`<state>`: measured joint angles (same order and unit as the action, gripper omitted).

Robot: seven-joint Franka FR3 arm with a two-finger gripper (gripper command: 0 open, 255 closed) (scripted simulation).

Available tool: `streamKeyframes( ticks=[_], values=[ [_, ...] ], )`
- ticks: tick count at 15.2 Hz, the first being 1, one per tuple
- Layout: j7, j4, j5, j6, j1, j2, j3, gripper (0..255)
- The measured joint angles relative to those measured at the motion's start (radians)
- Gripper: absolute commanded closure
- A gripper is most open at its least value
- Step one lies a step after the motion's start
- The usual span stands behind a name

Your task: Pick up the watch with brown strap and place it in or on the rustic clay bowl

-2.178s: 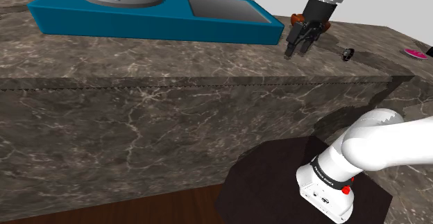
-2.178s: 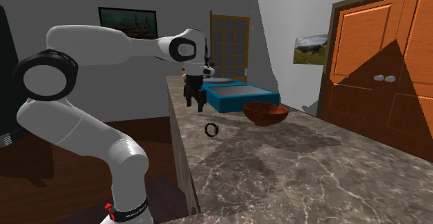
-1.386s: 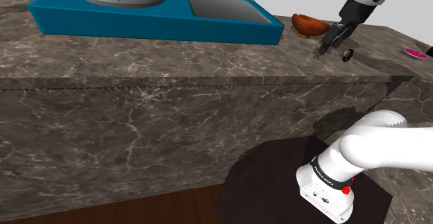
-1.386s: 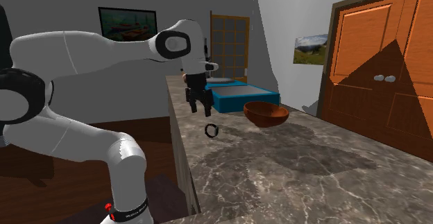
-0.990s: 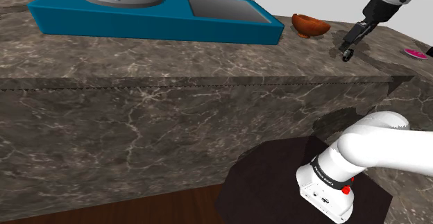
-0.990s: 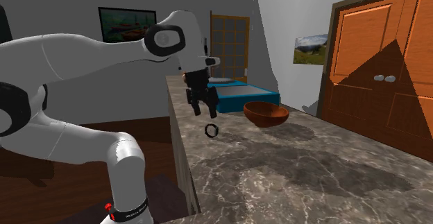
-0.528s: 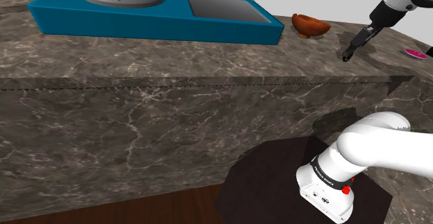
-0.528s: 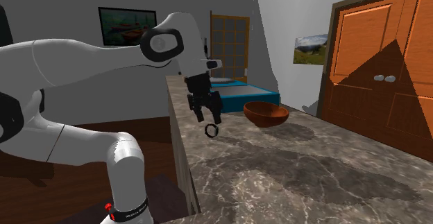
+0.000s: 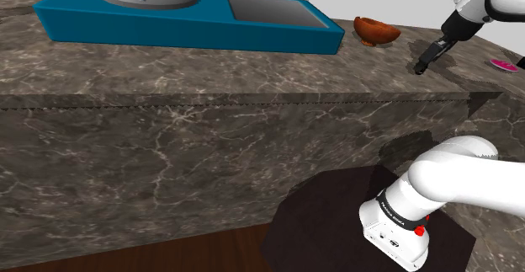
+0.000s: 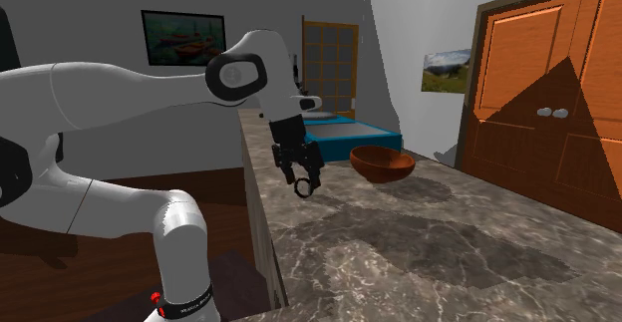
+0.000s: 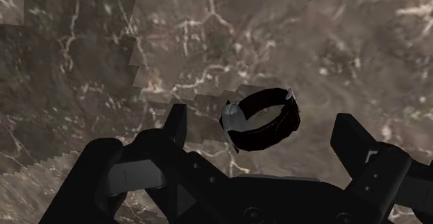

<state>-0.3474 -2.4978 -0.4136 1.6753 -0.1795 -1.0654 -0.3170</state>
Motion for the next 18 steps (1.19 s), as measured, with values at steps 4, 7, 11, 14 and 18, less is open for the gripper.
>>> streamKeyframes(
  ticks=[4,7,11,14,18],
  values=[
    [0.000,0.000,0.000,0.000,0.000,0.000,0.000,255],
    [0.000,0.000,0.000,0.000,0.000,0.000,0.000,255],
    [0.000,0.000,0.000,0.000,0.000,0.000,0.000,255],
    [-0.001,0.006,0.002,-0.004,0.001,0.002,0.002,255],
    [-0.008,0.063,0.014,-0.042,0.006,0.020,0.013,255]
  ],
)
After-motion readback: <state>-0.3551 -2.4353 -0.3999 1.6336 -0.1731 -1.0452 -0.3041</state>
